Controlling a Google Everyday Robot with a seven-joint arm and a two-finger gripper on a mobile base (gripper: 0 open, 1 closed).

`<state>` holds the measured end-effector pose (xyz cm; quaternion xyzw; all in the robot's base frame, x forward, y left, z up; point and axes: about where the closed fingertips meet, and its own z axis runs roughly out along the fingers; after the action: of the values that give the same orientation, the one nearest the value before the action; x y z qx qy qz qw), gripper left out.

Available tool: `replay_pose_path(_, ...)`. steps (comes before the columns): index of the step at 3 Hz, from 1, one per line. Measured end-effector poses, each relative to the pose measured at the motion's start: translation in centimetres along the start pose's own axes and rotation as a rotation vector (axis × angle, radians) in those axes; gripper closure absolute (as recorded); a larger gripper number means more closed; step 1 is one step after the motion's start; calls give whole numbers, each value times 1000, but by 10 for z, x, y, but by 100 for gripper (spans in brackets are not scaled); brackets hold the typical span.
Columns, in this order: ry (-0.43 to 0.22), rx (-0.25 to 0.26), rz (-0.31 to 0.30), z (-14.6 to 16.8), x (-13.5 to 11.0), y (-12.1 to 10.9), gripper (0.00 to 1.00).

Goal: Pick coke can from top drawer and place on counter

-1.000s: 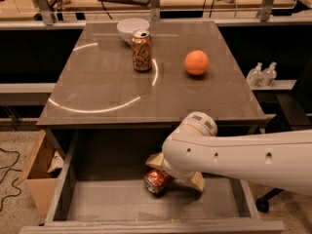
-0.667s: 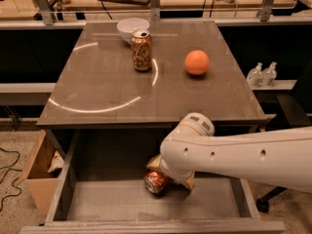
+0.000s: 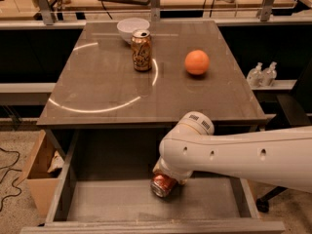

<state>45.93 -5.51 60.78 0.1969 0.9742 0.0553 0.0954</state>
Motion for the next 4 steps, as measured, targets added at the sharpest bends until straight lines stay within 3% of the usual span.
replay_pose_path(1, -1, 0, -20, 0, 0, 0, 95)
replay_pose_path(3, -1, 0, -20, 0, 0, 0, 100)
replay_pose_path(4, -34, 9, -109, -15, 3, 5, 100)
